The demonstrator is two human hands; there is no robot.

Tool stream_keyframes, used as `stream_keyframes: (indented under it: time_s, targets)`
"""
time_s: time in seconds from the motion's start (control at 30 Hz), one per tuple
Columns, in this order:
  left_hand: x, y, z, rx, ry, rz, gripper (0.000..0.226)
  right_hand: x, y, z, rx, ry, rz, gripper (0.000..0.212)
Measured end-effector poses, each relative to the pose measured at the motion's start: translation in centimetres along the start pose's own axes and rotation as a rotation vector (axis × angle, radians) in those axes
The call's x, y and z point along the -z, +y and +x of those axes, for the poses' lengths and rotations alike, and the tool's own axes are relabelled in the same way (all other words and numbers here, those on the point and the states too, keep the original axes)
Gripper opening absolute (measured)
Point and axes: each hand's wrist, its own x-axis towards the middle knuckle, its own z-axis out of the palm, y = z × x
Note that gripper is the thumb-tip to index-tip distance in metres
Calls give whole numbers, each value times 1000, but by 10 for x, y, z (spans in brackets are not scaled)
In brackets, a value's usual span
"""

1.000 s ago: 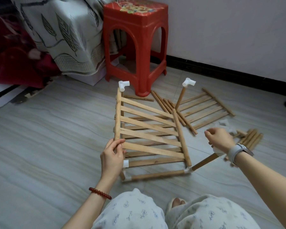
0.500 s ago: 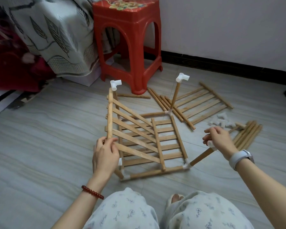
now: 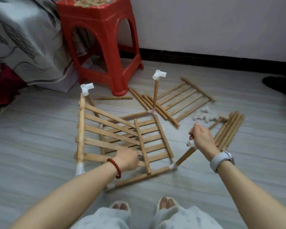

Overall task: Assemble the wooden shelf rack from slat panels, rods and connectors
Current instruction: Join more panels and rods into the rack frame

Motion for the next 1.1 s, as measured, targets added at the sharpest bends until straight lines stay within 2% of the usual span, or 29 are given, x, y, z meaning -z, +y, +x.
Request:
stream_keyframes:
  time_s: [0.17,0.27,0.47,0.77,0.83,0.9,1.0,1.1]
  targets:
    - [-35,12,34,38,-136,196,31,0,8,5,23,25,-9,42]
    - [-42,7,41,88,-171,116,25,1,11,7,25,28,-17,45]
    - [-25,12,41,133,-9,-60,22,2,16,5,5,13,-16,56]
    - [32,38,24,5,295,-365,23,6,26,-18,-110,-73,102,67]
    - [37,40,17,-34,358,-420,23,4,23,-21,-119,-87,75,64]
    - [41,42,12,-60,400,-461,21,3,21,-23,-120,-93,41,61]
    - [41,43,9,-56,429,-471,20,1,21,-26,-123,-114,40,76]
    - [39,41,8,-55,455,-481,20,-1,20,-29,-127,-131,75,74]
